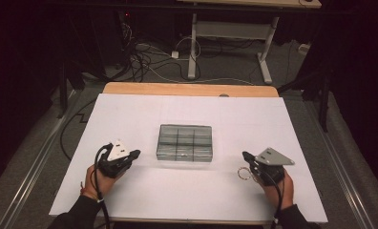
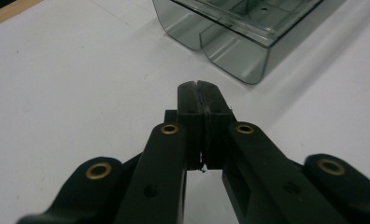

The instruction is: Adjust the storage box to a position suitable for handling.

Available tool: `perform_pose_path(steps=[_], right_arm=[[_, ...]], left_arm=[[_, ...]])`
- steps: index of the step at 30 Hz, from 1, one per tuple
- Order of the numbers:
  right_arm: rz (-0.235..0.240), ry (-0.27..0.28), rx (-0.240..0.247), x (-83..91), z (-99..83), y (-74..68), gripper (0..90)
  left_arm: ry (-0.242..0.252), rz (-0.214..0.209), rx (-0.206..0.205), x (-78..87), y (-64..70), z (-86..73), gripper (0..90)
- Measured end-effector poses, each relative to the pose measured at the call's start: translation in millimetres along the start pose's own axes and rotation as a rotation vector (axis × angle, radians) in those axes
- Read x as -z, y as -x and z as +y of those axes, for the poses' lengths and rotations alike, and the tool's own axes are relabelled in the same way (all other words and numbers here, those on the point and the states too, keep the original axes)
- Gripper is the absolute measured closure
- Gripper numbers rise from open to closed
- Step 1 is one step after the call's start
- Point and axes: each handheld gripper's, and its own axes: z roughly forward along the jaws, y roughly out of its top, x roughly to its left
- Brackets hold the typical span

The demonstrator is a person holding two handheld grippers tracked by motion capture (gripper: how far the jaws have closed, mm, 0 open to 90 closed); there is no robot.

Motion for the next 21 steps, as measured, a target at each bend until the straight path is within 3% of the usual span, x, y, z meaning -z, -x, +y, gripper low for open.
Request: perform_pose_path(steps=[4, 10, 14, 19, 21], right_arm=[[0.070, -0.068, -0.018, -34.6, 18.2, -2.6, 90.0], [0.080, -0.169, 0.031, -76.3, 38.0, -11.8, 90.0], [0.081, -0.204, 0.022, -90.8, 41.2, -13.3, 90.0], [0.093, -0.212, 0.022, -96.4, 41.7, -17.1, 90.0], [0.091, -0.220, 0.024, -96.8, 41.8, -18.4, 90.0]], left_arm=[[-0.014, -0.012, 0.003, -18.0, -5.7, 13.3, 86.1], [-0.045, -0.027, 0.042, -41.6, -15.5, 21.4, 86.1], [-0.051, -0.070, 0.079, -53.1, -17.9, 26.6, 86.1], [-0.066, -0.109, 0.068, -63.3, -12.0, 32.6, 86.0], [-0.076, -0.089, 0.065, -65.2, -9.7, 34.6, 86.8]])
